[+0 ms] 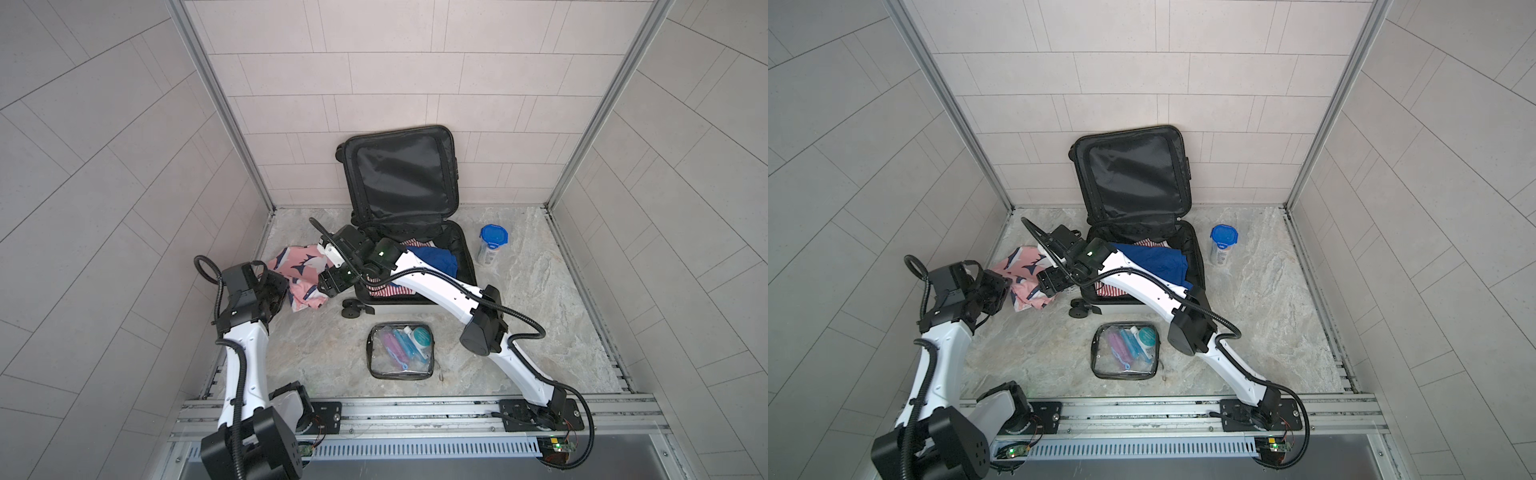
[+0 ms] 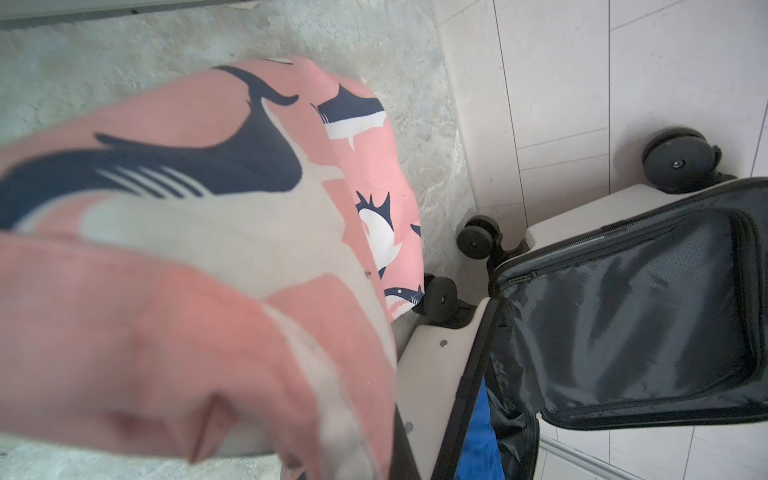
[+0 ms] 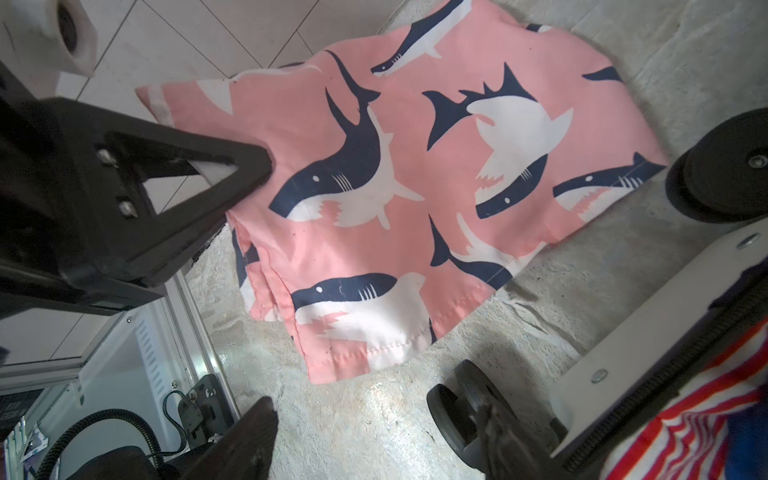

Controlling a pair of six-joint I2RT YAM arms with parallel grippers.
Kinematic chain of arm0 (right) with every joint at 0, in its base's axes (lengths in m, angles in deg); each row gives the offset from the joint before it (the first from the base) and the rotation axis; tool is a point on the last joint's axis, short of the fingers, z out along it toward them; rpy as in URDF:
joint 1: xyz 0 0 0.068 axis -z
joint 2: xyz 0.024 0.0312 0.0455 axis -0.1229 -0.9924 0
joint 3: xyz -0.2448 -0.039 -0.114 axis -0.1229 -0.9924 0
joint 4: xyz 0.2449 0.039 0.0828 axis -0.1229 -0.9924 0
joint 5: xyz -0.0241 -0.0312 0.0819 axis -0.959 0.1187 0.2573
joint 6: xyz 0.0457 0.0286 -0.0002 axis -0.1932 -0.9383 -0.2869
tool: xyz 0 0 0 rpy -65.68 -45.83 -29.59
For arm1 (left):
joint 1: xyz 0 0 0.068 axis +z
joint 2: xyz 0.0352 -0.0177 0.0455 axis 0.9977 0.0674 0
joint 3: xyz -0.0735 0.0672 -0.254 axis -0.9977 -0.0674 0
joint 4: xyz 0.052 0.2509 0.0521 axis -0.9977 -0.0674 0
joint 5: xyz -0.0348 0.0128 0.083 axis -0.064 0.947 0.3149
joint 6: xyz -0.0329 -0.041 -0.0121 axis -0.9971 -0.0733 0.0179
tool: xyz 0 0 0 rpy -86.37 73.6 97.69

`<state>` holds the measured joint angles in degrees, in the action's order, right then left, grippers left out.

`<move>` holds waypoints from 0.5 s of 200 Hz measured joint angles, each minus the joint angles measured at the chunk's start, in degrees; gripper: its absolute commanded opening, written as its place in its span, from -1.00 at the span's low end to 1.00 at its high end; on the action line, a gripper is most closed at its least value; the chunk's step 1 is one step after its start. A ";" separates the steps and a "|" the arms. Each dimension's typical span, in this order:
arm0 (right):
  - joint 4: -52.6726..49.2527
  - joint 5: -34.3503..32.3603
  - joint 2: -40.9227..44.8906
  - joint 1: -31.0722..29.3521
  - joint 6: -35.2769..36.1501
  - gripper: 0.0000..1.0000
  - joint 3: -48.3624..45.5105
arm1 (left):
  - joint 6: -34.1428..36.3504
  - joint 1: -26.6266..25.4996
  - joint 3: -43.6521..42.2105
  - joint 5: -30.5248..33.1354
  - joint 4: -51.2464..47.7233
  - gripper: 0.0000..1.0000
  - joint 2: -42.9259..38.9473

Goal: Pack the luggage
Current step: 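Grasp the pink shark-print cloth edges with both grippers and lift it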

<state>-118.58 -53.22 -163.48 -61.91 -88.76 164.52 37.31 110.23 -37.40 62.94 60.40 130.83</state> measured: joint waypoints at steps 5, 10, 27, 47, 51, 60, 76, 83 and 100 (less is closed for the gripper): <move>-0.13 0.04 0.00 0.17 -0.04 0.56 -0.07 | 0.20 -0.13 0.39 0.02 -0.55 -1.00 0.00; -0.24 0.22 0.00 0.42 -0.22 0.56 -0.13 | 0.39 -0.15 0.83 0.02 -1.05 -1.00 0.00; -0.17 0.70 0.00 1.92 -1.31 0.56 -0.17 | 1.16 -0.24 3.10 0.13 -3.04 -1.00 0.02; 0.28 1.11 -0.02 4.52 -2.93 0.56 -0.17 | 1.84 -0.24 6.78 0.28 -4.83 -1.00 0.37; 0.46 1.27 -0.02 5.14 -3.34 0.56 -0.17 | 1.99 -0.24 7.54 0.28 -5.11 -1.00 0.50; 0.76 1.64 -0.02 6.19 -4.13 0.56 -0.17 | 2.43 -0.24 9.64 0.33 -5.86 -1.00 0.87; 1.18 2.43 -0.02 8.26 -5.40 0.56 -0.17 | 2.97 -0.24 13.60 0.22 -6.99 -1.00 1.92; 1.18 2.67 -0.02 8.87 -5.68 0.56 -0.17 | 3.19 -0.24 15.39 0.04 -7.34 -1.00 2.54; 1.16 3.30 -0.02 9.86 -6.08 0.56 -0.17 | 3.72 -0.66 20.20 -0.81 -8.35 -1.00 4.74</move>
<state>-117.43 -49.92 -163.50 -52.05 -94.83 164.34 41.03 109.58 -17.20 62.13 52.05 135.58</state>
